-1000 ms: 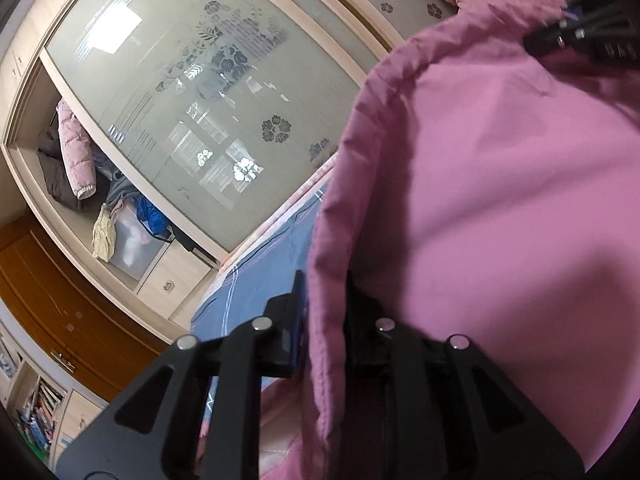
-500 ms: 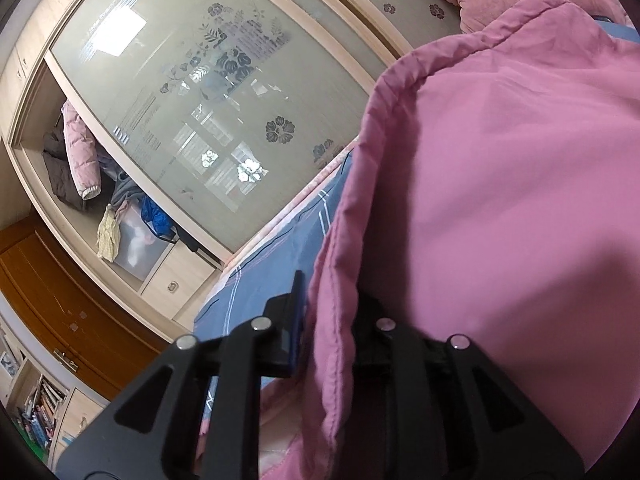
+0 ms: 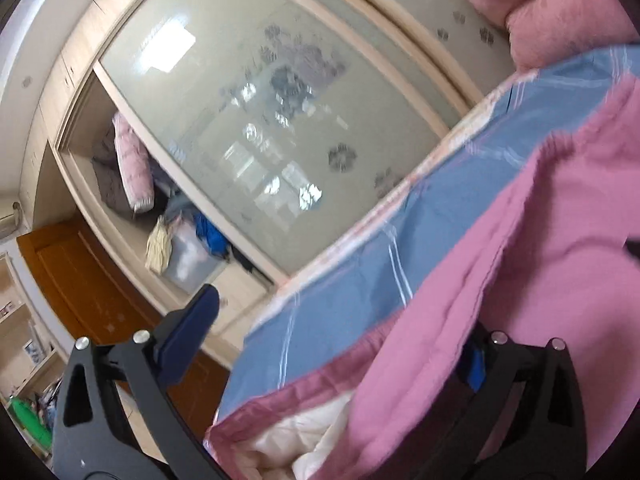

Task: Fold large clothes
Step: 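Lay the hem down over the jacket body with both tools and release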

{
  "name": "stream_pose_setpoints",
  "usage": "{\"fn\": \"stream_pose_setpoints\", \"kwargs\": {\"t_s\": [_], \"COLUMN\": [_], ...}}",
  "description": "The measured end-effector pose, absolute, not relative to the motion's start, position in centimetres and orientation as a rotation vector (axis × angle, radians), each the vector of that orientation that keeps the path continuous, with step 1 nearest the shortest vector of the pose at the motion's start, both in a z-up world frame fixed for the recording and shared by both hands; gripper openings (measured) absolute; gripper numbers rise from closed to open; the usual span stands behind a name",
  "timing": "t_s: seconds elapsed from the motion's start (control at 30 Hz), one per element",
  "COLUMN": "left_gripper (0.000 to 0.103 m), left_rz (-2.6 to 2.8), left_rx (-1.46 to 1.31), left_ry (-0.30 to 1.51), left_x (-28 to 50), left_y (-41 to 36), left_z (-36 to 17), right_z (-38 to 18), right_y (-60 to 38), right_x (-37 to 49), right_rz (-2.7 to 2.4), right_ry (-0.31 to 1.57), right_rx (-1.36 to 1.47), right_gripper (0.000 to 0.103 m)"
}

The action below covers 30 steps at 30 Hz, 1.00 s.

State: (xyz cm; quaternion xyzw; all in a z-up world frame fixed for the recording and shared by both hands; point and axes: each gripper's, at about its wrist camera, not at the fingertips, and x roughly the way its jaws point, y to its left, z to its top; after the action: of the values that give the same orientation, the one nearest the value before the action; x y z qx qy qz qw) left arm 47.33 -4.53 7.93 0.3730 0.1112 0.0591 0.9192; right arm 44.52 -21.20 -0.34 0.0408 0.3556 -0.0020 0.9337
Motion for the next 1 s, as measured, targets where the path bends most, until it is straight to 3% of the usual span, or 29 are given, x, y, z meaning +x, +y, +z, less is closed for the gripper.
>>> {"fn": "stream_pose_setpoints", "kwargs": {"t_s": [0.17, 0.3, 0.4, 0.57, 0.7, 1.0], "left_gripper": [0.101, 0.101, 0.101, 0.101, 0.101, 0.101], "left_rz": [0.074, 0.250, 0.164, -0.060, -0.019, -0.039], "left_rx": [0.470, 0.362, 0.306, 0.265, 0.307, 0.191], "left_ry": [0.295, 0.146, 0.137, 0.435, 0.618, 0.575], "left_x": [47.9, 46.0, 43.7, 43.4, 46.5, 47.7], "left_y": [-0.6, 2.6, 3.1, 1.0, -0.3, 1.5], "left_z": [15.7, 20.0, 20.6, 13.3, 3.4, -1.1], "right_z": [-0.7, -0.8, -0.8, -1.0, -0.9, -1.2], "right_y": [-21.8, -21.8, -21.9, -22.5, -23.0, -23.0], "right_x": [44.6, 44.9, 45.2, 45.4, 45.5, 45.4], "right_rz": [0.008, 0.012, 0.020, 0.036, 0.051, 0.050], "right_ry": [0.729, 0.742, 0.747, 0.745, 0.740, 0.722], "right_rx": [0.107, 0.121, 0.135, 0.164, 0.187, 0.211], "right_gripper": [0.102, 0.102, 0.102, 0.102, 0.102, 0.102]}}
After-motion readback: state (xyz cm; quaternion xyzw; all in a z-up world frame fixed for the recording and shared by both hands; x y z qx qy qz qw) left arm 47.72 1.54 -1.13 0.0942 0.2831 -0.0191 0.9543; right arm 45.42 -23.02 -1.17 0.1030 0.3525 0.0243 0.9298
